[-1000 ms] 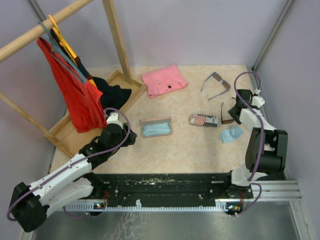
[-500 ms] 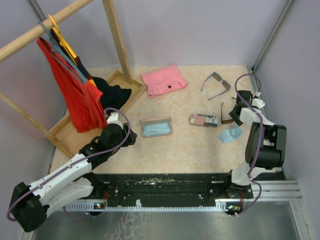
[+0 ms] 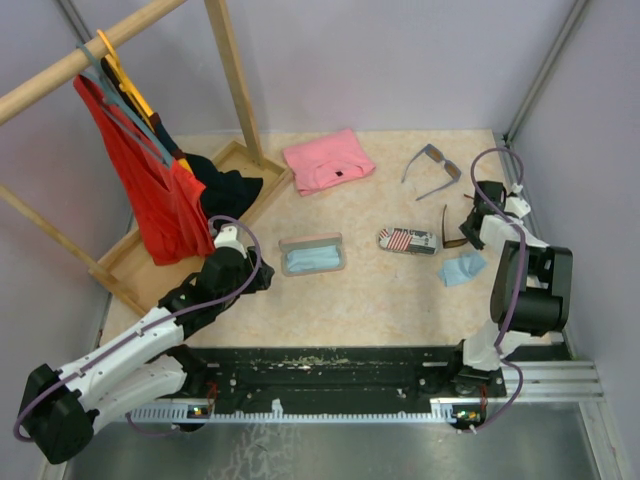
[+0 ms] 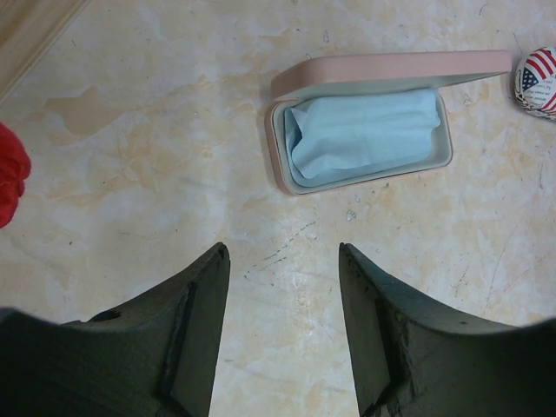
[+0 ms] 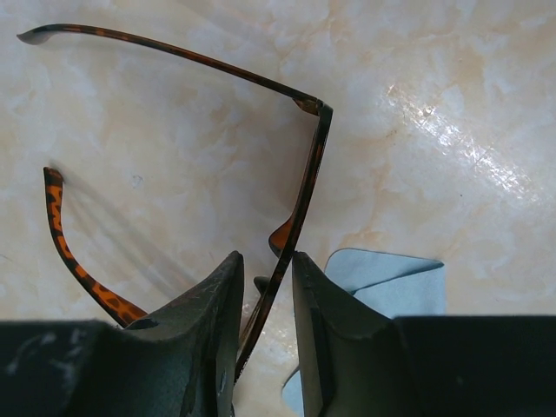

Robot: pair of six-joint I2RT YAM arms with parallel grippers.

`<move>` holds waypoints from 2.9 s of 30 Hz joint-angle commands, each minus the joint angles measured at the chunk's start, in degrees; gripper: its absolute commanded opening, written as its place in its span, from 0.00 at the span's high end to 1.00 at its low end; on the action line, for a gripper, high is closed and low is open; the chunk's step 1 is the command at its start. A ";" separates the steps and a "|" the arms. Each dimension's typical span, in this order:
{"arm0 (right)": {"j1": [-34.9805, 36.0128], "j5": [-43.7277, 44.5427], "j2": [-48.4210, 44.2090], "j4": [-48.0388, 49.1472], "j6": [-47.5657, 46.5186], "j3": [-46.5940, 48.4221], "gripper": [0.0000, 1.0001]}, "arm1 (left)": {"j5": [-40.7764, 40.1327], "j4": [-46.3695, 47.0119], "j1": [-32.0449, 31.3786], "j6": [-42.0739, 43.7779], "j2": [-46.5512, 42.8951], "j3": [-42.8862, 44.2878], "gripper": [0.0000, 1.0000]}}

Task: Organize the sunglasses
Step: Fold the sunglasses at the center of the board.

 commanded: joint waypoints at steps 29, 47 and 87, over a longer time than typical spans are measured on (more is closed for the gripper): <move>-0.83 7.74 -9.94 3.03 -3.19 2.01 1.00 | -0.83 0.52 0.22 1.06 -0.80 0.70 0.41; 15.07 -8.53 -25.07 -3.49 -16.73 8.00 1.00 | 4.21 -3.96 -1.29 7.31 1.58 9.84 0.35; 44.54 -4.25 -41.12 -9.60 -8.66 -3.71 1.00 | -9.41 7.99 -25.51 3.71 34.41 35.30 0.86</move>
